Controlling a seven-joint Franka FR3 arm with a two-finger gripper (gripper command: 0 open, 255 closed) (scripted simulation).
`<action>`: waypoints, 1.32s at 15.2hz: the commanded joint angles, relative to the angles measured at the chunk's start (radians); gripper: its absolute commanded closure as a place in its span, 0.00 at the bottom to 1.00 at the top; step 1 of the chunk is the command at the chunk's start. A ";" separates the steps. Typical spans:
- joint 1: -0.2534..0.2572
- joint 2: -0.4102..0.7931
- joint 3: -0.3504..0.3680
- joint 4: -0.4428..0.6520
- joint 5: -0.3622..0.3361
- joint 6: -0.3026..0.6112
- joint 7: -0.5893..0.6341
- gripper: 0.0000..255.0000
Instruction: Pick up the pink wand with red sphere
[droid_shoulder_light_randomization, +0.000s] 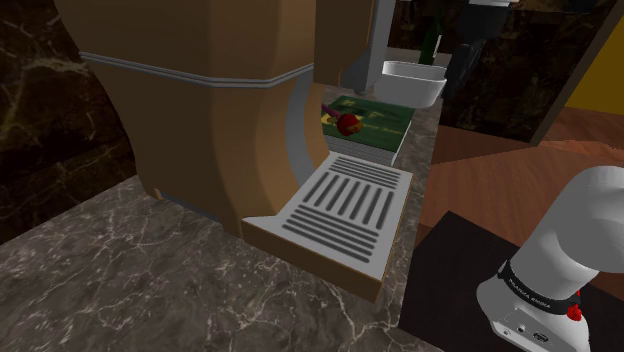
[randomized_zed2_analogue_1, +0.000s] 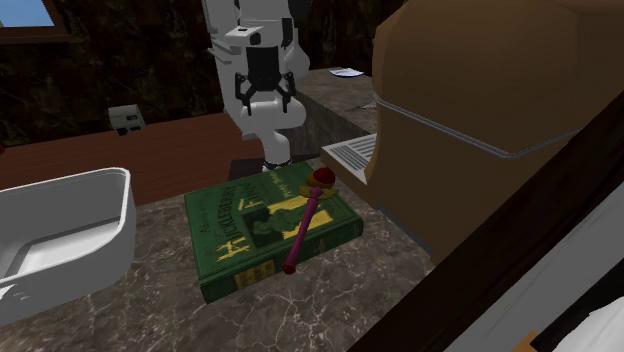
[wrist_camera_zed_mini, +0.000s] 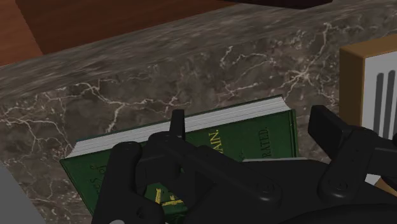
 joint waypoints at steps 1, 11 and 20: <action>0.000 0.000 0.000 0.000 0.000 0.000 0.000 0.00; -0.027 0.340 0.114 0.150 0.071 0.188 0.288 0.00; -0.045 0.684 0.171 0.408 0.061 0.275 0.531 0.00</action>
